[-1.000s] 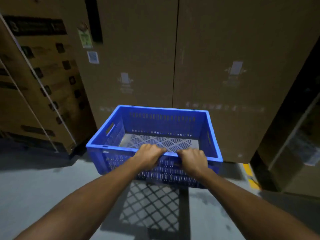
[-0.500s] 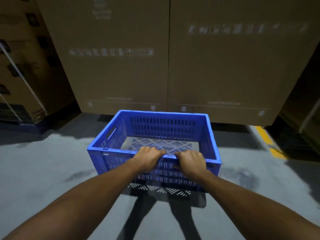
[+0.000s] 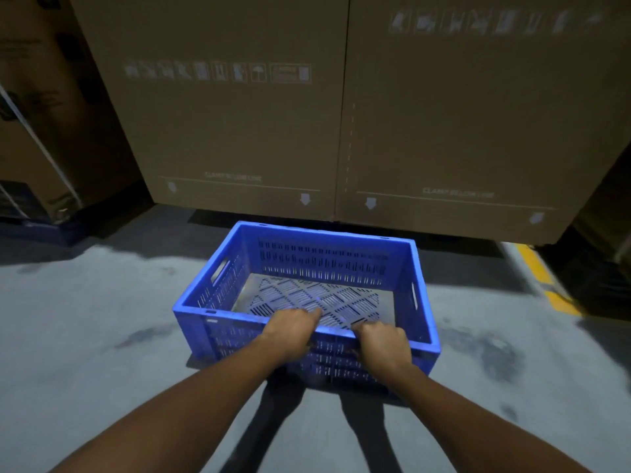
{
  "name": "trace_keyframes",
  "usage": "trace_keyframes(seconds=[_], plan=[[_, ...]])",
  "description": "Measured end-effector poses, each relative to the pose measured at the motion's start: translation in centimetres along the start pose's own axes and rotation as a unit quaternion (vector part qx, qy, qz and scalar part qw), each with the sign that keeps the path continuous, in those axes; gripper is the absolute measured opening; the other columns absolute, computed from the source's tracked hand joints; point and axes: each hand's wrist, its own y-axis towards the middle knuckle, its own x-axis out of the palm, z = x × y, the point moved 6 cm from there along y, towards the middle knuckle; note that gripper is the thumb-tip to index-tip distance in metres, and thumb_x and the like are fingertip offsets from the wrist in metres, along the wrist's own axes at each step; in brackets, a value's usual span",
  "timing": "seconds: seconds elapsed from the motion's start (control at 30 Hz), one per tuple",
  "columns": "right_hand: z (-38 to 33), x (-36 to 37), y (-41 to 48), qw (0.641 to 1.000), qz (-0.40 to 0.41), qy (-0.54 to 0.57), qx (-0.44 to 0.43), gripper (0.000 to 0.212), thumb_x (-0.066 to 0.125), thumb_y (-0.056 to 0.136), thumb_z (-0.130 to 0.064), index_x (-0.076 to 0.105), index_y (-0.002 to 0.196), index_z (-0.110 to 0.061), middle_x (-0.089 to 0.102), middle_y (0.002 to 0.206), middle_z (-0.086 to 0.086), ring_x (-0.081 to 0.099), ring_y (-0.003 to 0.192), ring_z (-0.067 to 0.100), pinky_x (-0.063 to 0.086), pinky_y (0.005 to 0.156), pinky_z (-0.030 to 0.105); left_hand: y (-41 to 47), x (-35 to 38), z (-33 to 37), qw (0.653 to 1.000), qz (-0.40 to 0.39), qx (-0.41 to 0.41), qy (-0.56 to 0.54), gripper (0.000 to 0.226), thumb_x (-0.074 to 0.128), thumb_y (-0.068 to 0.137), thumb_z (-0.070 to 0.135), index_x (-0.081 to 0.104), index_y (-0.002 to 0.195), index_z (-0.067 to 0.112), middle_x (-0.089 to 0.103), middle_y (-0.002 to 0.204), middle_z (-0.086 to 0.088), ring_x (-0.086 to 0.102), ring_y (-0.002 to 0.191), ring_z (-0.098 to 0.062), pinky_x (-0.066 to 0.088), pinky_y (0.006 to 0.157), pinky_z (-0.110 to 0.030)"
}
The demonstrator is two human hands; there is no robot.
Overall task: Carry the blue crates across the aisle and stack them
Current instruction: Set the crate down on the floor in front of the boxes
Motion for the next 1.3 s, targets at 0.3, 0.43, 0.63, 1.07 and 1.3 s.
trace_keyframes(seconds=[0.3,0.43,0.63,1.07,1.3], plan=[[-0.3,0.2,0.0,0.999,-0.023,-0.017,0.027,0.018,0.055,0.092,-0.022,0.064,0.107,-0.022,0.07,0.101,0.004,0.066,0.097,0.029,0.049,0.079,0.037,0.2,0.3,-0.2,0.999,-0.033,-0.003,-0.001,0.021,0.062,0.089,0.032,0.063,0.107,0.022,0.066,0.11,-0.007,0.062,0.105,-0.032,0.051,0.091,-0.045],[-0.2,0.2,0.2,0.999,-0.02,-0.021,0.025,0.018,0.055,0.091,-0.025,0.063,0.107,-0.023,0.07,0.101,0.003,0.066,0.097,0.029,0.048,0.079,0.036,0.2,0.2,-0.3,0.999,-0.037,-0.007,-0.003,0.02,0.064,0.089,0.032,0.063,0.106,0.021,0.067,0.111,-0.008,0.062,0.105,-0.032,0.051,0.09,-0.044],[-0.7,0.4,0.0,0.998,-0.002,-0.029,0.048,0.021,0.061,0.086,-0.028,0.06,0.107,-0.024,0.069,0.104,0.003,0.064,0.097,0.027,0.048,0.079,0.038,-0.4,0.5,0.5,0.997,-0.017,-0.073,0.008,0.071,0.074,0.081,0.039,0.039,0.138,0.019,0.055,0.132,-0.012,0.049,0.124,-0.034,0.036,0.103,-0.053],[-2.6,-12.2,-2.6,0.998,-0.016,0.053,0.01,0.099,0.065,0.082,-0.06,0.009,0.156,-0.022,0.019,0.159,0.014,0.02,0.144,0.033,0.035,0.107,0.054,-7.6,-13.7,0.5,0.998,0.054,-0.027,-0.017,0.098,0.036,0.09,0.072,-0.015,0.154,0.019,-0.007,0.164,-0.017,-0.008,0.151,-0.034,0.011,0.118,-0.062],[-4.2,-37.6,-6.7,0.988,0.008,0.143,0.06,0.096,0.068,0.082,-0.052,0.015,0.155,-0.018,0.028,0.153,0.014,0.032,0.134,0.035,0.042,0.102,0.049,-15.8,-38.6,-1.2,0.993,0.088,-0.035,-0.075,0.092,0.037,0.092,0.069,-0.001,0.157,0.017,0.001,0.165,-0.014,-0.004,0.152,-0.032,0.011,0.119,-0.057]])
